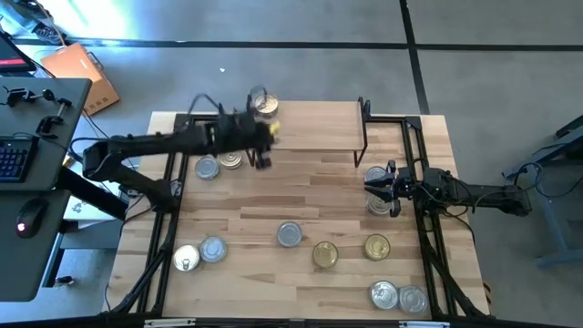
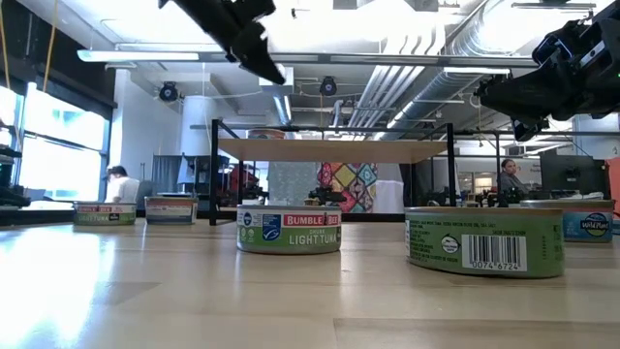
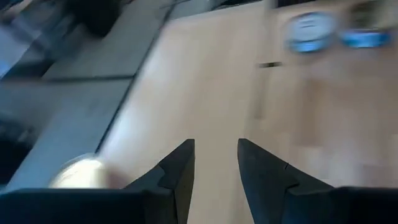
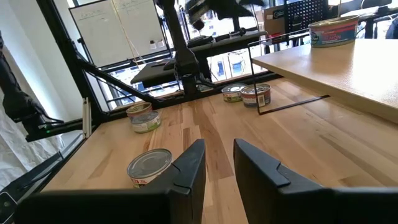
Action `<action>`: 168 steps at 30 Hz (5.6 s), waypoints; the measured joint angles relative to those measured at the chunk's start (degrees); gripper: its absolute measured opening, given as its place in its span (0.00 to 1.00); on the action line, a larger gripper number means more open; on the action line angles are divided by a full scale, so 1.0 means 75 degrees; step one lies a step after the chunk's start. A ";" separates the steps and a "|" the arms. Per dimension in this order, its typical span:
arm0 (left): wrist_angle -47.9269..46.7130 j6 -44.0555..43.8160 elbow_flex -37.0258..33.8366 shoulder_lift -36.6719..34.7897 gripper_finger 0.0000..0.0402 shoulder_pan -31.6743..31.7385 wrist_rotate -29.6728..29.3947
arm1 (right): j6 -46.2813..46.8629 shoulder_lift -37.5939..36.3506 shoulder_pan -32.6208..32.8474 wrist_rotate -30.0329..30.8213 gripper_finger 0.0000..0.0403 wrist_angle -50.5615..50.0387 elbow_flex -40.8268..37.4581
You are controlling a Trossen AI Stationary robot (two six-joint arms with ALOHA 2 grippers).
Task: Stack canned seafood by type on shelf
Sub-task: Put the green tuna can on the shelf
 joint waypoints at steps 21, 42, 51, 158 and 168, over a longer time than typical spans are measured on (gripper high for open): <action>0.2953 -0.1913 -0.2592 0.0000 0.28 -0.4223 -0.2114 | -0.0283 0.0001 -0.0003 0.0058 0.19 0.0566 0.0001; 0.1966 -0.4790 -0.2592 0.1077 0.28 -0.5612 -0.3131 | -0.0974 0.5796 0.0985 0.0001 0.29 0.5421 0.0473; 0.3431 -0.4745 -0.2592 0.2239 0.28 -0.5416 -0.2059 | -0.2808 0.9576 0.1515 -0.1073 0.46 0.5415 0.2441; 0.2384 -0.0971 -0.2583 0.2028 0.28 -0.5671 -0.4157 | -0.4405 1.3381 0.0953 -0.0313 0.00 0.2227 0.6802; 0.2708 -0.0399 -0.2586 0.2671 0.45 -0.5171 -0.4336 | -0.4056 1.3316 0.0848 -0.0363 0.00 0.2271 0.6808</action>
